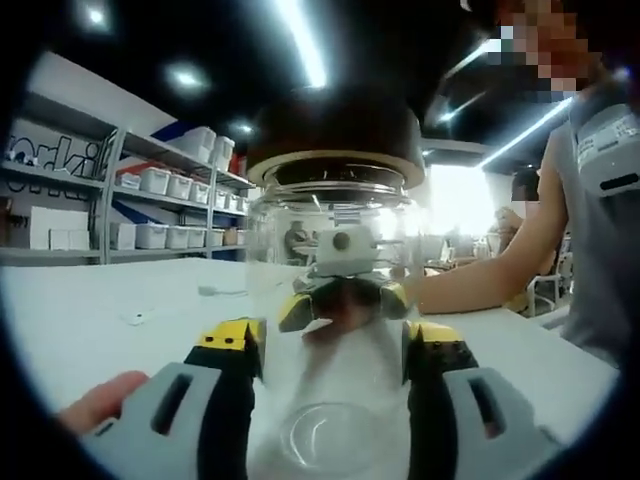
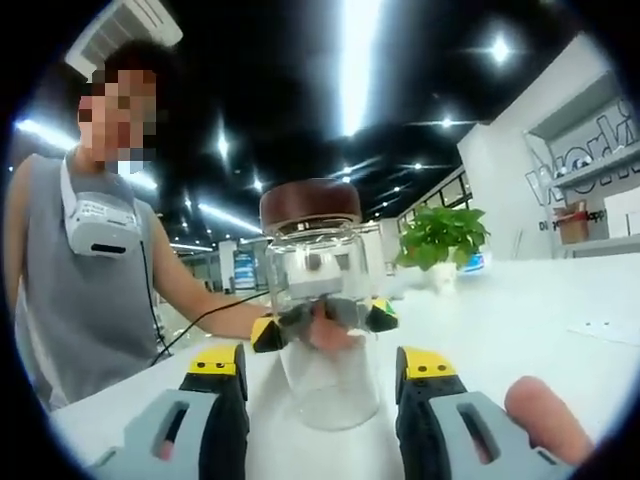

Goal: Clamp the coffee can twist off the lid put the lid on the table pick up the lid cover the can tighten the lid

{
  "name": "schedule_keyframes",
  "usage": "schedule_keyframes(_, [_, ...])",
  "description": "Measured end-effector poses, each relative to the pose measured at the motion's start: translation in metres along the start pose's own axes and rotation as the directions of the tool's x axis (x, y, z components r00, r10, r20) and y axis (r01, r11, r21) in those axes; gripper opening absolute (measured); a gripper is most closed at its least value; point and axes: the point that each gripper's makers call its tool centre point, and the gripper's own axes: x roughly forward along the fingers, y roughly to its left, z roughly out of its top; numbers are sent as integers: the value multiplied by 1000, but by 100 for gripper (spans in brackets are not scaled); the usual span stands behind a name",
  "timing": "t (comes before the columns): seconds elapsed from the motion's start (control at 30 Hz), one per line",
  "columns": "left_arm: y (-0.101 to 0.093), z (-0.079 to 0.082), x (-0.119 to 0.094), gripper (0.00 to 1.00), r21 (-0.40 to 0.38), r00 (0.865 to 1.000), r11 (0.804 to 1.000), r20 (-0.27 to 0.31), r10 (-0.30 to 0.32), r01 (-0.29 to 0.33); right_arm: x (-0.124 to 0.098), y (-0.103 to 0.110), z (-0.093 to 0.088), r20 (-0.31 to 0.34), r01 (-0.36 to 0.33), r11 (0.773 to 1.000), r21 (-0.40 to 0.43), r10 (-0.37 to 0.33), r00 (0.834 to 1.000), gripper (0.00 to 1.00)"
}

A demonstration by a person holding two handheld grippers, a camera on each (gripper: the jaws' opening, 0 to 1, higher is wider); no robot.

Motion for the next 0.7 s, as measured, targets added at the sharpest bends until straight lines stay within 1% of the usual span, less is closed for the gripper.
schedule_keyframes(0.2, [4,-1,9,51,-7,1000,1000,1,-22,22,0,4,0,-1,-2,1000,0,2,1000,54])
schedule_keyframes(0.27, [3,-1,13,51,-7,1000,1000,0,-23,23,-1,0,1,6,16,1000,-4,-16,1000,54])
schedule_keyframes(0.4, [3,-1,13,51,-7,1000,1000,-1,-18,18,-7,-10,10,44,52,999,7,-53,998,53])
schedule_keyframes(0.53, [2,0,12,51,-9,1000,1000,0,-23,23,-9,-15,11,48,81,997,5,-81,996,53])
schedule_keyframes(0.63, [-2,0,11,51,-14,999,999,-6,-36,36,-6,-14,11,44,82,997,2,-82,996,52])
schedule_keyframes(0.7, [-2,0,11,51,-14,999,999,-5,-38,38,-1,-7,10,32,66,998,-3,-66,997,54])
